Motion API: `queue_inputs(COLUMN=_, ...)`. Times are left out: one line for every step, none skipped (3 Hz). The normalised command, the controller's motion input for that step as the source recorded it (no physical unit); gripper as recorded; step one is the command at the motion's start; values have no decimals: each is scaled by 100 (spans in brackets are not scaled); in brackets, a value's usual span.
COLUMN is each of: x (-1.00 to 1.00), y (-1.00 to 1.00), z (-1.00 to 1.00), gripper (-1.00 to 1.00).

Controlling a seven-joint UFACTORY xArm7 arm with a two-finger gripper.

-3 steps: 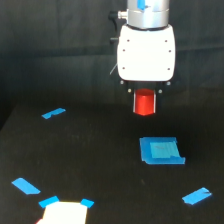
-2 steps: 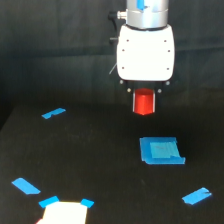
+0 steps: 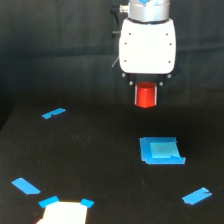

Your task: Pick up the red object from the table

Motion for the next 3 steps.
queue_inputs(x=-7, y=-12, z=-36, gripper=-100)
queue_inputs(x=-10, y=-7, z=-7, gripper=-100)
queue_inputs(x=17, y=-17, z=1, gripper=-93)
